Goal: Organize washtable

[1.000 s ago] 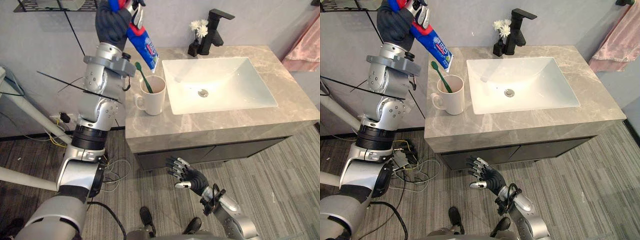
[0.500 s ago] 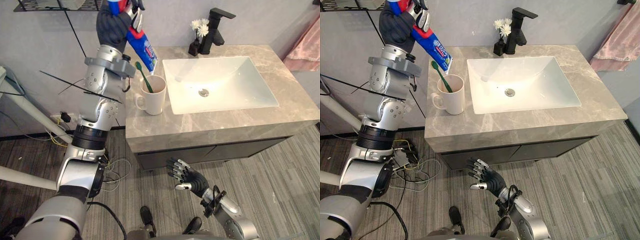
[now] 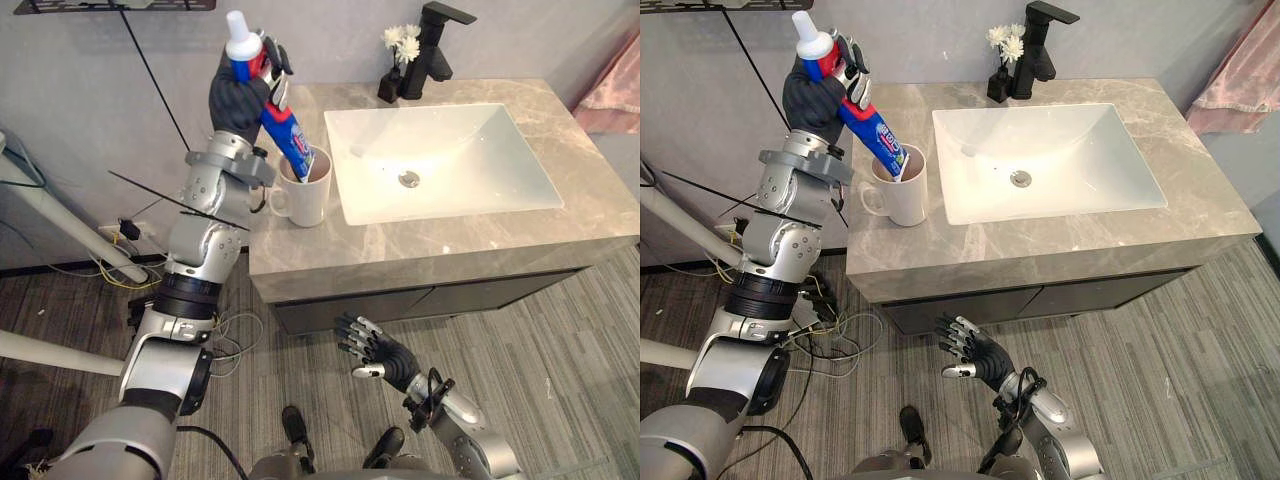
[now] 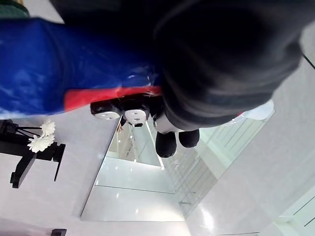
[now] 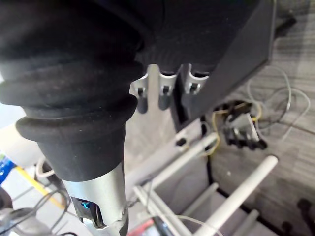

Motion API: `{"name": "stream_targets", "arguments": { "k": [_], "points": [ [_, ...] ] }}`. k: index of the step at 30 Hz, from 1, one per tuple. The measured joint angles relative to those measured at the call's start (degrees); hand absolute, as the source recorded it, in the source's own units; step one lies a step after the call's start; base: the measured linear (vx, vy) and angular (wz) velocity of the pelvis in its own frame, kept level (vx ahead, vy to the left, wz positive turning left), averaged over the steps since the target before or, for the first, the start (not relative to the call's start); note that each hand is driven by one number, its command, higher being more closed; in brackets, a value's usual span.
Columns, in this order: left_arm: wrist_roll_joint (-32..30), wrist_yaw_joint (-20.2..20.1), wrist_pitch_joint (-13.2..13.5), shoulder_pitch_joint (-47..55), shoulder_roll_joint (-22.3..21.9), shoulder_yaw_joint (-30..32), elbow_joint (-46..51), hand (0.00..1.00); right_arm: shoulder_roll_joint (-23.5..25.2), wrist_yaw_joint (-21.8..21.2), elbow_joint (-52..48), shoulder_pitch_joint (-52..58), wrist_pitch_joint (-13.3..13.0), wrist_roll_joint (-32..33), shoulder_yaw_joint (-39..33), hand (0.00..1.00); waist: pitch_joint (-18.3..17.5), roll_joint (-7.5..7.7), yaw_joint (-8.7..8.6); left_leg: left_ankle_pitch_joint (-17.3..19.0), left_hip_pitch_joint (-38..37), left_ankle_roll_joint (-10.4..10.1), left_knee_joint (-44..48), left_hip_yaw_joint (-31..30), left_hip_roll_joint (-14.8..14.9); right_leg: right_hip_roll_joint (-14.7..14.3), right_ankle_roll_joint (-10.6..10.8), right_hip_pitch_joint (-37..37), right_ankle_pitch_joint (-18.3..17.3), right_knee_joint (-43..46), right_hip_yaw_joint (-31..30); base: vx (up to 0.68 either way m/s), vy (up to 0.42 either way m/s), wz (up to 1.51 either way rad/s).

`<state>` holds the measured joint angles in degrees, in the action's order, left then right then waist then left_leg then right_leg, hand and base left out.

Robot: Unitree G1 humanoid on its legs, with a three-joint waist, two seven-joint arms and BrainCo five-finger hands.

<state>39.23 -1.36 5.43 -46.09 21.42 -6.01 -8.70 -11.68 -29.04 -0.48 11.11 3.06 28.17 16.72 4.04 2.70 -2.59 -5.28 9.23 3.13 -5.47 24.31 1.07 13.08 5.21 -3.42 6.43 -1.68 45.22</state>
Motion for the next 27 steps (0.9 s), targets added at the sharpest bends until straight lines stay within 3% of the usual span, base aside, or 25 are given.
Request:
{"name": "stream_targets", "arguments": {
  "k": [10, 11, 27],
  "points": [
    [-1.60, -1.13, -0.24, 1.74, -1.01, -0.17, 0.30, 1.00, -0.05, 0.00, -0.92, -0.40, 0.07, 0.03, 0.00, 0.00, 1.24, -0.02, -0.08, 0.01, -0.01, 0.01, -0.01, 0.02, -0.01, 0.02, 0.00, 0.00, 0.00, 0.00, 0.05, 0.00, 0.000, 0.00],
    [-1.65, -1.13, -0.29, 2.45, -1.02, -0.19, 0.30, 0.00, -0.06, 0.00, -0.92, -0.47, 0.07, 0.03, -0.01, 0.00, 1.25, -0.01, -0.11, 0.01, -0.01, 0.01, 0.01, 0.02, 0.00, 0.02, 0.00, 0.00, 0.00, 0.00, 0.08, 0.00, 0.000, 0.00],
    [-6.41, -2.44, -0.67, 2.60, -0.94, -1.37, 2.72, 0.00, -0.06, -0.04, -0.95, -0.60, 0.05, 0.04, -0.03, 0.00, 1.44, -0.14, 0.01, 0.07, -0.12, 0.00, 0.03, 0.20, -0.03, 0.07, 0.00, 0.00, -0.01, -0.01, 0.11, 0.00, 0.000, 0.00]
  ]
}}
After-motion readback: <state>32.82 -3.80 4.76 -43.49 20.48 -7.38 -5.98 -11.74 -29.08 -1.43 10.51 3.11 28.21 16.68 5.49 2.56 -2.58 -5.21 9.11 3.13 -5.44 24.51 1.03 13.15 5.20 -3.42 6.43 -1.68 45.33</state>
